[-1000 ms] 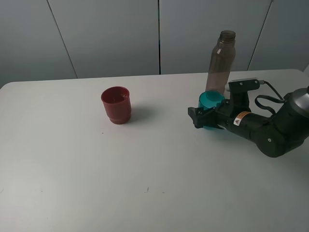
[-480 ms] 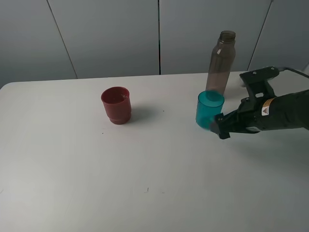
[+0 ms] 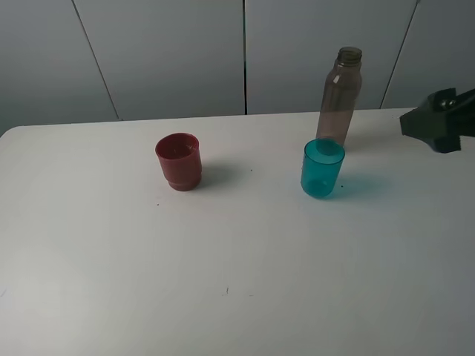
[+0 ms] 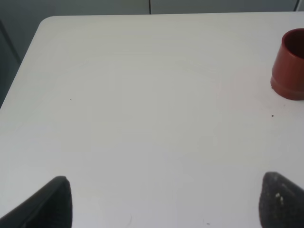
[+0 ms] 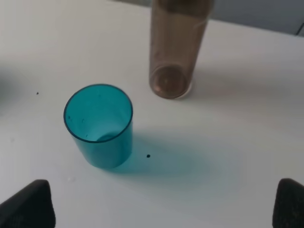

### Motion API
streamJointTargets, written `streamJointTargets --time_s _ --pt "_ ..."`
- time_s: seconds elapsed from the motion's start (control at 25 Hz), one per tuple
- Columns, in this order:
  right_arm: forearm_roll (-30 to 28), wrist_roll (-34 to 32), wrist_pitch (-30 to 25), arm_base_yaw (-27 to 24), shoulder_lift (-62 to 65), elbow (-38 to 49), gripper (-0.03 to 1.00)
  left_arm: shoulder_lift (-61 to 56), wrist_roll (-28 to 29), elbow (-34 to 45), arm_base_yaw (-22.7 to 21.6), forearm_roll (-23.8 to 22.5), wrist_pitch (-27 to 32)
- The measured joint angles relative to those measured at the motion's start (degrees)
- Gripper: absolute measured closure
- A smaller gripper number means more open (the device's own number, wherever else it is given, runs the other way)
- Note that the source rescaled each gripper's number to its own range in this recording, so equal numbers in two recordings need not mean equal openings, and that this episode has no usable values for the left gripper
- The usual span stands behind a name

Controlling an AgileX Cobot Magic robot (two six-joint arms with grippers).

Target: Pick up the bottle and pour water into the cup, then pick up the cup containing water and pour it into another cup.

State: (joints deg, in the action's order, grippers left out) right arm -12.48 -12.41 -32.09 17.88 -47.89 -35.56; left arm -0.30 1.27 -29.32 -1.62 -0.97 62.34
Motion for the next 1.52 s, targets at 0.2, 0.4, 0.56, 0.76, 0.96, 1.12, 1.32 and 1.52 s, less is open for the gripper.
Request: streamJointTargets --time_s 0.2,0.4,0.56,0.76,0.96,1.12,1.32,1.52 --pt "1.04 2.51 -16.07 0.0 13.36 -3.89 -0.02 0.0 0.0 0.0 0.0 0.0 0.0" --pt "5.82 5.58 -29.41 0.0 24.64 -4.0 -0.02 0.0 0.0 0.0 0.0 0.0 0.0" --pt "10.13 6.56 -33.56 0.0 32.63 -3.88 -0.02 0.0 0.0 0.0 0.0 0.0 0.0" --pt "11.76 7.58 -33.34 0.0 42.68 -0.61 -0.02 0.0 0.0 0.0 0.0 0.0 0.0" --pt "12.48 7.72 -32.47 0.0 47.73 5.44 -0.02 0.0 0.0 0.0 0.0 0.0 0.0" --pt "14.77 8.51 -30.89 0.0 47.73 6.22 -0.02 0.0 0.0 0.0 0.0 0.0 0.0" --pt "14.87 8.75 -30.76 0.0 47.95 6.22 -0.02 0.0 0.0 0.0 0.0 0.0 0.0" --pt "14.72 8.75 -30.76 -2.13 47.95 6.35 -0.02 0.0 0.0 0.0 0.0 0.0 0.0"
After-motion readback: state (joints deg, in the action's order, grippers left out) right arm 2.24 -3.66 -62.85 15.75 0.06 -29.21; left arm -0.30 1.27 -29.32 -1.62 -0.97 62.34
